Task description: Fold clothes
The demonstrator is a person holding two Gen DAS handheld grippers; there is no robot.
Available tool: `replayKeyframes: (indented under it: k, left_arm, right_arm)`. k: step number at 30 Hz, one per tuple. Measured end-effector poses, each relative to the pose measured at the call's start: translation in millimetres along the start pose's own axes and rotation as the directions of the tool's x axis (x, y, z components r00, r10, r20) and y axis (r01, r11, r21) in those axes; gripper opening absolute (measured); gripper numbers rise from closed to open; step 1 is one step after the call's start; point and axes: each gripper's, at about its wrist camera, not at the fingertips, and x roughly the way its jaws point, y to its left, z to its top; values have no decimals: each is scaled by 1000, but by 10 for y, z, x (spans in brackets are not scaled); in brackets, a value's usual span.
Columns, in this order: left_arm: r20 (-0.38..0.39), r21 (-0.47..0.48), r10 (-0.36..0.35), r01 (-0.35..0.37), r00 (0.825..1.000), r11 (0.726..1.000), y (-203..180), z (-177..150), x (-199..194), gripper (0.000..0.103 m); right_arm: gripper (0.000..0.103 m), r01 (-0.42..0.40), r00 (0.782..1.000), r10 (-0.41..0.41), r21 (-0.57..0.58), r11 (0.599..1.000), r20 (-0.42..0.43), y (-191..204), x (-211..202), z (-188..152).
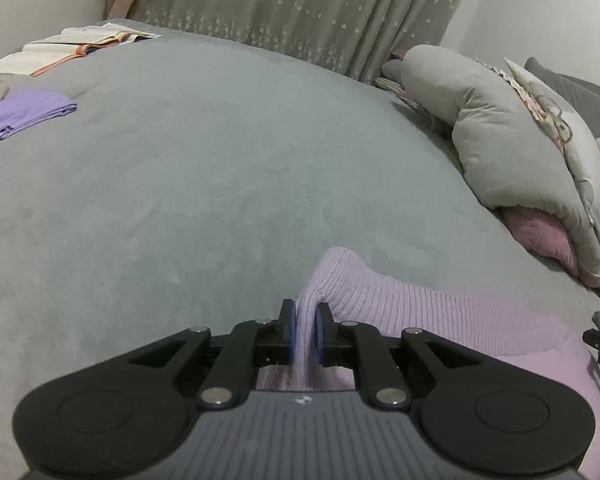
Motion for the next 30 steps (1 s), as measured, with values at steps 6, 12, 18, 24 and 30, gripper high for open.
replayKeyframes:
  k: [6, 12, 18, 24, 30]
  left_arm:
    - [18, -17, -36, 36, 999, 999, 20, 61, -79, 16]
    - [5, -9, -14, 14, 1000, 1000, 7, 16, -80, 20]
    - [-4, 64, 24, -24, 1000, 998, -107, -43, -46, 20]
    - [14, 103, 33, -35, 999, 994, -180, -34, -82, 8]
    - [138, 69, 11, -21, 990, 997, -186, 52, -279, 7]
  right_arm:
    - [14, -85, 996, 85, 40, 996, 10, -86, -88, 24]
    - [86, -270, 963, 267, 79, 960, 43, -90, -336, 107]
    - [59, -235, 965, 240, 61, 970, -104, -2, -89, -53]
    - [11, -213, 974, 216, 49, 976, -63, 28, -148, 1]
    - [9, -178, 984, 176, 49, 983, 41, -19, -330, 100]
